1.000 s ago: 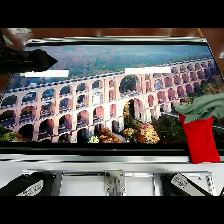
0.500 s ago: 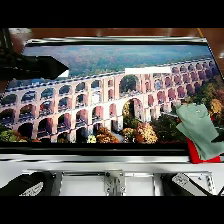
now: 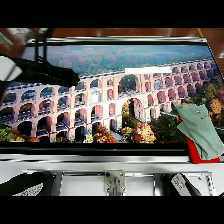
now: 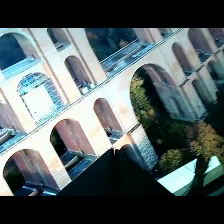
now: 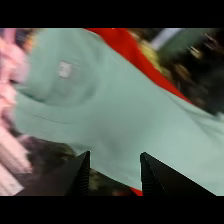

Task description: Fold the shirts.

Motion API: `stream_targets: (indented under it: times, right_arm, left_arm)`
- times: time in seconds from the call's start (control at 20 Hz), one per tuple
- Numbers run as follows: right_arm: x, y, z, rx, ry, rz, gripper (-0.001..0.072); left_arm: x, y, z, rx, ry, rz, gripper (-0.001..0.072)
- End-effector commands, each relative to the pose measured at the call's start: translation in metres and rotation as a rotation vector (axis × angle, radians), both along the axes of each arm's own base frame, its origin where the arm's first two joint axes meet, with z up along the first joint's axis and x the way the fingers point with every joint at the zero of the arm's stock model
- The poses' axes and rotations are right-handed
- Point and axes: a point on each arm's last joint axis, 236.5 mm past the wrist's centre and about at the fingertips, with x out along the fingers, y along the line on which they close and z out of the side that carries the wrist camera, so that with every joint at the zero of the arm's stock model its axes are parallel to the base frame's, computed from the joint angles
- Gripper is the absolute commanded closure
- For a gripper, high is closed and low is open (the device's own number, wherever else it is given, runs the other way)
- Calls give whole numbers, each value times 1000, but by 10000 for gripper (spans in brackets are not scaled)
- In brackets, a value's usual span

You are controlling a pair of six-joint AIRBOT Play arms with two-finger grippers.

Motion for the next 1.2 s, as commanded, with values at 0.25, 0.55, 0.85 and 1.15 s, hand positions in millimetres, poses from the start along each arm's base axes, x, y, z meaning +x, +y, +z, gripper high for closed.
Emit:
stream_targets:
  times: [0.25,0.55,0.85,1.15]
  right_arm:
    - [37,170,-55,-1,325,588,7]
    - [34,194,-62,1,367,667,8]
    - [34,193,-62,-1,368,666,8]
    - [34,193,-62,-1,368,666,8]
  left_arm:
    - [-63,28,-139,519,486,-46,3]
    - [-34,21,-138,480,378,-23,3]
    - [-33,20,-138,477,373,-22,3]
    - [-33,20,-138,477,372,-22,3]
